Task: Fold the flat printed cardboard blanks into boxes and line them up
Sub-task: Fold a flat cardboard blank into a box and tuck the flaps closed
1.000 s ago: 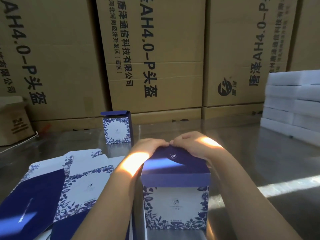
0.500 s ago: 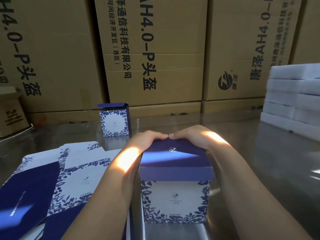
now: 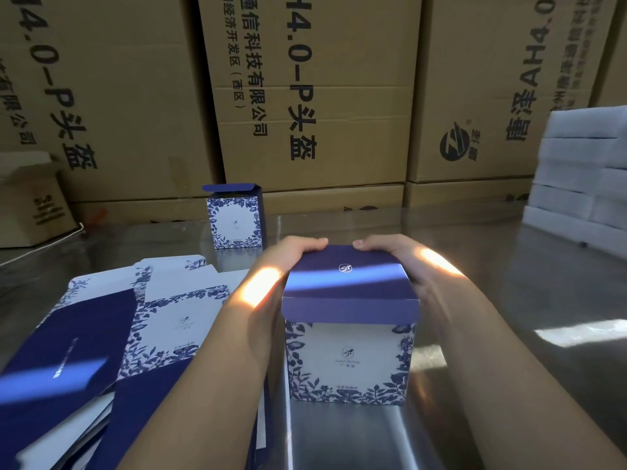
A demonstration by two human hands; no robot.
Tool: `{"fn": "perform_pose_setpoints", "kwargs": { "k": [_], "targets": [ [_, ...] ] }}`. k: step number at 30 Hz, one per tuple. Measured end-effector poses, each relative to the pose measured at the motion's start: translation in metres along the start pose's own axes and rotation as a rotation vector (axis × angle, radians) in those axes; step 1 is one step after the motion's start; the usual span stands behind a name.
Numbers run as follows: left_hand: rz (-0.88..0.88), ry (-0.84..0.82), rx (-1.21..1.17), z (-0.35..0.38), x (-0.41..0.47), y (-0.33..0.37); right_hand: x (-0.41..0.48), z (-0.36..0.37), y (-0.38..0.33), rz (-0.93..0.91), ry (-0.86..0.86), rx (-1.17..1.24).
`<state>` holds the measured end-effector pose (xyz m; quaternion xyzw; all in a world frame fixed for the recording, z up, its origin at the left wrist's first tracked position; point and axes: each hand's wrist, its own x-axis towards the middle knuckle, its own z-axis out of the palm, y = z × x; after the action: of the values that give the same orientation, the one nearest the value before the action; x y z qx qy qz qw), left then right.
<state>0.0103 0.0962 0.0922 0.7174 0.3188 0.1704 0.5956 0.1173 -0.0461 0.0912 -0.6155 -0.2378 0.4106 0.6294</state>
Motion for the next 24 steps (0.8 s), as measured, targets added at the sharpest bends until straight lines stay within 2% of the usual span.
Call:
{"fn": "perform_pose_setpoints", "kwargs": {
  "k": [8,14,24],
  "targets": [
    [0.008,-0.028,-0.079,-0.001,-0.007,-0.001,0.001,-0.001,0.003,-0.027,0.025,0.025],
    [-0.003,-0.103,-0.277,0.0,-0.016,-0.004,-0.001,-0.012,0.013,-0.033,-0.018,0.122],
    [0.016,-0.03,-0.356,0.004,-0.019,-0.008,-0.001,-0.013,0.014,-0.104,0.023,0.093]
  ]
}}
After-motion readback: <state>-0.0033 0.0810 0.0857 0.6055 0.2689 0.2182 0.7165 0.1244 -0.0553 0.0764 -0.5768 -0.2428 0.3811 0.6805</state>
